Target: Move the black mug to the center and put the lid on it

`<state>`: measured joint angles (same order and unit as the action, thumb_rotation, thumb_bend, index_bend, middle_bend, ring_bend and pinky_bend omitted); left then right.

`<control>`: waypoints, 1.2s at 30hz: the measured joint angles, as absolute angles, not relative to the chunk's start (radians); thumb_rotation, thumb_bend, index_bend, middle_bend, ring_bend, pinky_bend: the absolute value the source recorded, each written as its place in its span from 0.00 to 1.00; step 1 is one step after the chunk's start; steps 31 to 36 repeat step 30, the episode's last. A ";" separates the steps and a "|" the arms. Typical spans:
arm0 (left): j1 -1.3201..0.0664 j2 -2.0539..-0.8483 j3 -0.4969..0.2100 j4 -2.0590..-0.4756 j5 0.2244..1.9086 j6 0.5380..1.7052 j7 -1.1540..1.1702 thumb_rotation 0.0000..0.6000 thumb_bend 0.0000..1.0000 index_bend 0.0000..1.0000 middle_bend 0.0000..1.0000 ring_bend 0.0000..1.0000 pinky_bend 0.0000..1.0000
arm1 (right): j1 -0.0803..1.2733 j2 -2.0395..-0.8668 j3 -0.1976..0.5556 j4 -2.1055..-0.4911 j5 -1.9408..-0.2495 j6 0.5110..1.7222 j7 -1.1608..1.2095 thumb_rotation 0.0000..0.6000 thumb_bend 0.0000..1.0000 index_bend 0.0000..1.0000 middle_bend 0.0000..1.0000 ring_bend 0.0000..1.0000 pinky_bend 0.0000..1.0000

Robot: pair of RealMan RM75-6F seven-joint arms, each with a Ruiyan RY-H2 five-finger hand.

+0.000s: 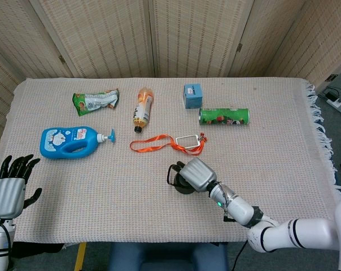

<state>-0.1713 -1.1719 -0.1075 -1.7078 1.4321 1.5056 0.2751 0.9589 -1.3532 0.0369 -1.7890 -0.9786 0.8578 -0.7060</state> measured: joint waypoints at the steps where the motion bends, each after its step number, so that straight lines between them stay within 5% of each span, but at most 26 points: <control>1: -0.171 -1.172 -0.108 -1.707 1.432 1.506 0.274 1.00 0.22 0.15 0.11 0.09 0.00 | 0.955 -1.349 0.035 -1.795 -0.988 0.863 -0.700 1.00 0.27 0.17 0.17 0.84 0.90; 8: -0.169 -1.170 -0.108 -1.705 1.433 1.506 0.273 1.00 0.22 0.15 0.11 0.10 0.00 | 0.894 -1.296 0.015 -1.846 -1.094 0.943 -0.641 1.00 0.27 0.19 0.24 0.83 0.90; 12: -0.168 -1.168 -0.111 -1.703 1.429 1.507 0.271 1.00 0.22 0.15 0.11 0.09 0.00 | 0.823 -1.242 -0.007 -1.877 -1.164 1.041 -0.606 1.00 0.27 0.19 0.24 0.75 0.84; 17: -0.168 -1.171 -0.114 -1.693 1.419 1.506 0.272 1.00 0.22 0.15 0.11 0.10 0.00 | 0.691 -1.141 -0.053 -1.912 -1.242 1.181 -0.521 1.00 0.27 0.16 0.20 0.35 0.33; 20: -0.165 -1.175 -0.118 -1.685 1.407 1.506 0.272 1.00 0.22 0.15 0.11 0.09 0.00 | 0.610 -1.100 -0.077 -1.911 -1.285 1.260 -0.455 1.00 0.27 0.08 0.12 0.21 0.19; 24: -0.160 -1.180 -0.126 -1.675 1.384 1.508 0.265 1.00 0.22 0.15 0.11 0.10 0.00 | 0.505 -1.072 -0.101 -1.885 -1.332 1.374 -0.386 1.00 0.27 0.00 0.01 0.12 0.14; 30: -0.144 -1.180 -0.124 -1.681 1.371 1.521 0.267 1.00 0.22 0.15 0.11 0.09 0.00 | 0.345 -1.058 -0.129 -1.818 -1.385 1.527 -0.262 1.00 0.27 0.00 0.00 0.10 0.09; 36: -0.144 -1.180 -0.124 -1.681 1.371 1.521 0.267 1.00 0.22 0.15 0.11 0.09 0.00 | 0.345 -1.058 -0.129 -1.818 -1.385 1.527 -0.262 1.00 0.27 0.00 0.00 0.10 0.09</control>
